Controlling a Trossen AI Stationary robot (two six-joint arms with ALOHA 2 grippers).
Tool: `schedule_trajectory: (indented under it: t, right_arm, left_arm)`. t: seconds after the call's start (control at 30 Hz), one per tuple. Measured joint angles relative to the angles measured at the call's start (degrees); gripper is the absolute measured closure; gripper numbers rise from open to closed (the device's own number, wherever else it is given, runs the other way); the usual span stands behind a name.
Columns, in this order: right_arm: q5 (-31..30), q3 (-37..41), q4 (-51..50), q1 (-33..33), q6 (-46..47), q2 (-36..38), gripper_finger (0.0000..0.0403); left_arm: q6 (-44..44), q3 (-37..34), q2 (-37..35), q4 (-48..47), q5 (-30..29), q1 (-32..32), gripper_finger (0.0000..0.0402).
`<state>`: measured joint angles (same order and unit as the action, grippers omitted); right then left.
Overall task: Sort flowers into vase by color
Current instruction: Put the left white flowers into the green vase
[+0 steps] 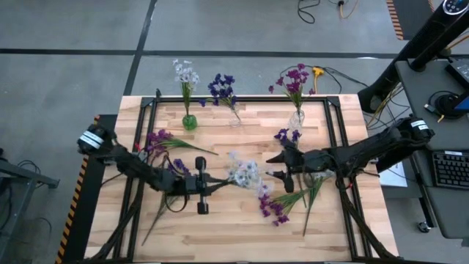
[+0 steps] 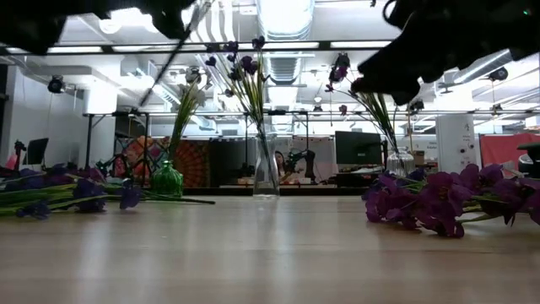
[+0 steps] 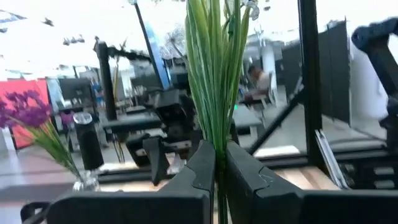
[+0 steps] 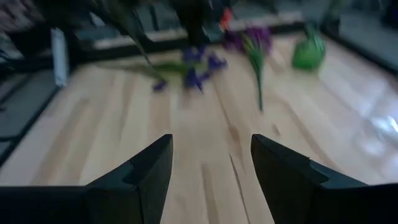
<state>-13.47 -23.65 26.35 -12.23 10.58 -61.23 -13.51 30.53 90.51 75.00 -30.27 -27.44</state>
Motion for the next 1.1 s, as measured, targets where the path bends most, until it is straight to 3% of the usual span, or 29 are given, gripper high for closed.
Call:
schedule_trajectory:
  t: [0.2, 0.47, 0.6, 0.8, 1.1]
  right_arm:
    - [0.2, 1.5, 6.9, -1.0, -3.2, 0.0, 0.0193]
    - [0.4, -1.3, 15.6, -2.5, -7.8, -8.3, 0.0193]
    - [1.1, -3.4, 22.1, -3.1, -10.3, -14.0, 0.0193]
    - [7.5, -6.7, 32.6, -3.2, -11.3, -22.2, 0.0193]
    - [5.9, -15.5, 32.7, -2.4, -11.6, -30.9, 0.0193]
  left_arm:
    - [-5.9, 2.6, 10.2, 15.2, 1.3, 2.0, 0.04]
    - [-5.5, 10.0, 18.1, 14.9, 2.7, 4.9, 0.04]
    - [-5.7, 11.1, 18.7, 15.1, 4.2, 5.5, 0.04]
    - [-5.7, 10.6, 18.1, 15.0, 4.2, 6.0, 0.04]
    - [-5.5, 10.7, 18.1, 15.0, 4.9, 6.2, 0.04]
